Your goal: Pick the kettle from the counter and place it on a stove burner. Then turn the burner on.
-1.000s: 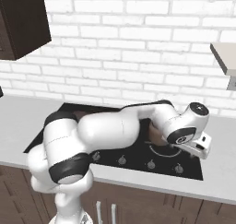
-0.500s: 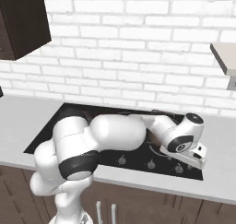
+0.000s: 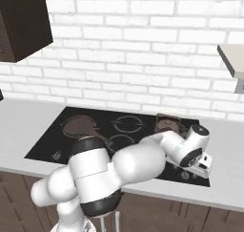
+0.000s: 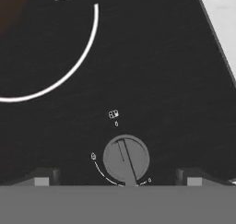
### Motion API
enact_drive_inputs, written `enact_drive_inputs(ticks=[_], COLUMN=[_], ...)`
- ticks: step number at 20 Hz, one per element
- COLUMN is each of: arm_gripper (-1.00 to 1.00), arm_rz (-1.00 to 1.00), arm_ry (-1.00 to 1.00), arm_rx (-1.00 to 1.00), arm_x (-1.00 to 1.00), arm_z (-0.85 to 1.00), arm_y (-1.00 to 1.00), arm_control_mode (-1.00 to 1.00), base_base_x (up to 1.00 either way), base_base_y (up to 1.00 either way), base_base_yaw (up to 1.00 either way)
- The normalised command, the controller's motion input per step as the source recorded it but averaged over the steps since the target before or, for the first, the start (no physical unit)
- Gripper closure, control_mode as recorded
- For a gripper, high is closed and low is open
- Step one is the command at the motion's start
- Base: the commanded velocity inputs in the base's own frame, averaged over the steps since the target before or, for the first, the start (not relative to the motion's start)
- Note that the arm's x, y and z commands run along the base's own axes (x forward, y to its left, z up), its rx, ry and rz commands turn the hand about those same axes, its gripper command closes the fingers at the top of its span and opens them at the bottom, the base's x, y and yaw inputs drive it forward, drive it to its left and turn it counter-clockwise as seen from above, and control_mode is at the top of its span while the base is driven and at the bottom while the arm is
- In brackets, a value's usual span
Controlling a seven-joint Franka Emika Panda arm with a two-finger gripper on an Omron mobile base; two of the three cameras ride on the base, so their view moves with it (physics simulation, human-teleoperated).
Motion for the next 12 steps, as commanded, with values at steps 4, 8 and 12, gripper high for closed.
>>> enact_drive_inputs(ticks=[4,8,12], arm_gripper=[-1.00,-1.00,1.00], arm_rz=[0.00,0.00,0.00], arm_ry=[0.00,0.00,-0.01], arm_rx=[-0.08,-0.13,-0.03], arm_x=[0.17,0.10,0.03], arm_z=[-0.42,-0.41,-0.14], arm_y=[-0.01,-0.01,-0.03], arm_control_mode=[-1.00,-1.00,-1.00], base_base_x=[0.00,0.00,0.00], base_base_y=[0.00,0.00,0.00], base_base_yaw=[0.00,0.00,0.00])
